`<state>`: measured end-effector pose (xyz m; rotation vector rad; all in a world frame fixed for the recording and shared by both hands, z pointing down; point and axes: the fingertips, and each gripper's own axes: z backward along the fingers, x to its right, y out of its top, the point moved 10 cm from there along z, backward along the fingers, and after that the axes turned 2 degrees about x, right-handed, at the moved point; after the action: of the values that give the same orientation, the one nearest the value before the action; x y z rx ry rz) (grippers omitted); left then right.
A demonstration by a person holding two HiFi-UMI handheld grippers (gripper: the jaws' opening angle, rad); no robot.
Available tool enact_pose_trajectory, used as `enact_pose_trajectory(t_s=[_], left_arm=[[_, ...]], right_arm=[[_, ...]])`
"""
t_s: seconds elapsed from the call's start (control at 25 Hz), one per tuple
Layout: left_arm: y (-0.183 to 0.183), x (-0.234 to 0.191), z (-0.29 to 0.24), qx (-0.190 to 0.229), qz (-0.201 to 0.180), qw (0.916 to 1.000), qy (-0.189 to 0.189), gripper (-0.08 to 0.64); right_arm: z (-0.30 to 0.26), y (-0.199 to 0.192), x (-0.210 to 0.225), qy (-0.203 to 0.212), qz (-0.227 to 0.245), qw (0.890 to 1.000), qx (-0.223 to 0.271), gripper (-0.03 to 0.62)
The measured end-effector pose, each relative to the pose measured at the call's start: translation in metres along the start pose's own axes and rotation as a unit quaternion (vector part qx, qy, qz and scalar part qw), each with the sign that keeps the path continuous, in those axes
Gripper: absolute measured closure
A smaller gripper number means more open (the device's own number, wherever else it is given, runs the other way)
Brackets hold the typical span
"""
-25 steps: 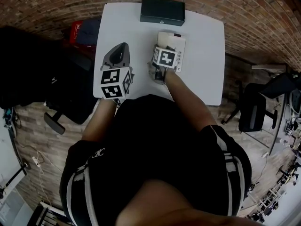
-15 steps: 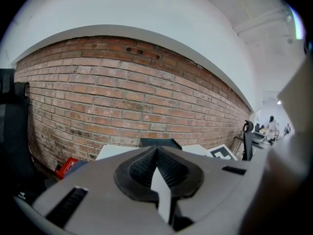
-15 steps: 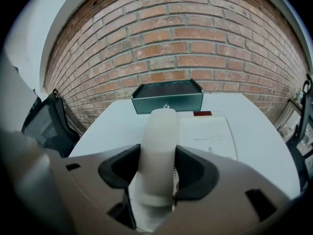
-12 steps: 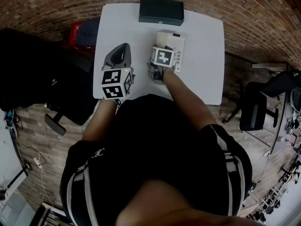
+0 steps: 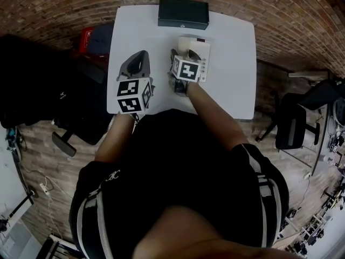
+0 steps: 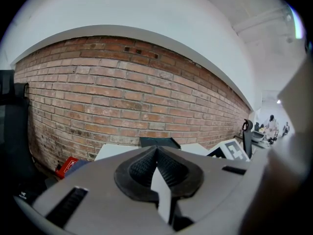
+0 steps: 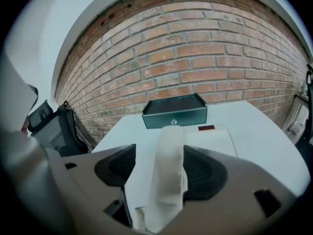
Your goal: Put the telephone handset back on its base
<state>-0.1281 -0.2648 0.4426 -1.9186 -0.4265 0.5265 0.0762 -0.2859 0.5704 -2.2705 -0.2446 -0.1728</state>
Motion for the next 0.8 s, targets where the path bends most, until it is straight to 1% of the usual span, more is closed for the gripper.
enact_pose_trajectory(t_s=[0.12,0.24,0.28,0.32,0.44,0.56,0.68,0.8], left_arm=[[0.002,0.0,0.0,0.003,-0.001,1.0,0.0,0.558],[0.005,0.001,-0.003,0.007,-0.003,1.0,-0.001,0.558],[0.006,0.002,-0.004,0.008,-0.004,1.0,-0.003,0.558],[0.007,0.003,-0.005,0.01,-0.005,0.9999,-0.005,0.557],[0.011,0.005,-0.009,0.016,-0.009,0.9998,-0.01,0.558],[0.017,0.011,-0.015,0.022,-0.013,0.9995,-0.021,0.558],[0.025,0.023,-0.018,0.031,-0.02,0.9986,-0.038,0.557],[0.034,0.037,-0.018,0.043,-0.028,0.9972,-0.054,0.558]], right_arm=[[0.018,0.012,0.001,0.025,-0.012,0.998,0.056,0.337],[0.045,0.029,0.008,0.053,-0.024,0.991,0.118,0.348],[0.056,0.035,0.009,0.058,-0.019,0.989,0.138,0.436],[0.067,0.042,0.01,0.061,-0.006,0.986,0.156,0.574],[0.098,0.06,0.003,0.07,0.049,0.975,0.206,0.592],[0.127,0.074,-0.002,0.065,0.085,0.96,0.259,0.594],[0.151,0.088,0.003,0.046,0.094,0.948,0.3,0.594],[0.177,0.098,0.02,0.0,0.088,0.933,0.348,0.594]])
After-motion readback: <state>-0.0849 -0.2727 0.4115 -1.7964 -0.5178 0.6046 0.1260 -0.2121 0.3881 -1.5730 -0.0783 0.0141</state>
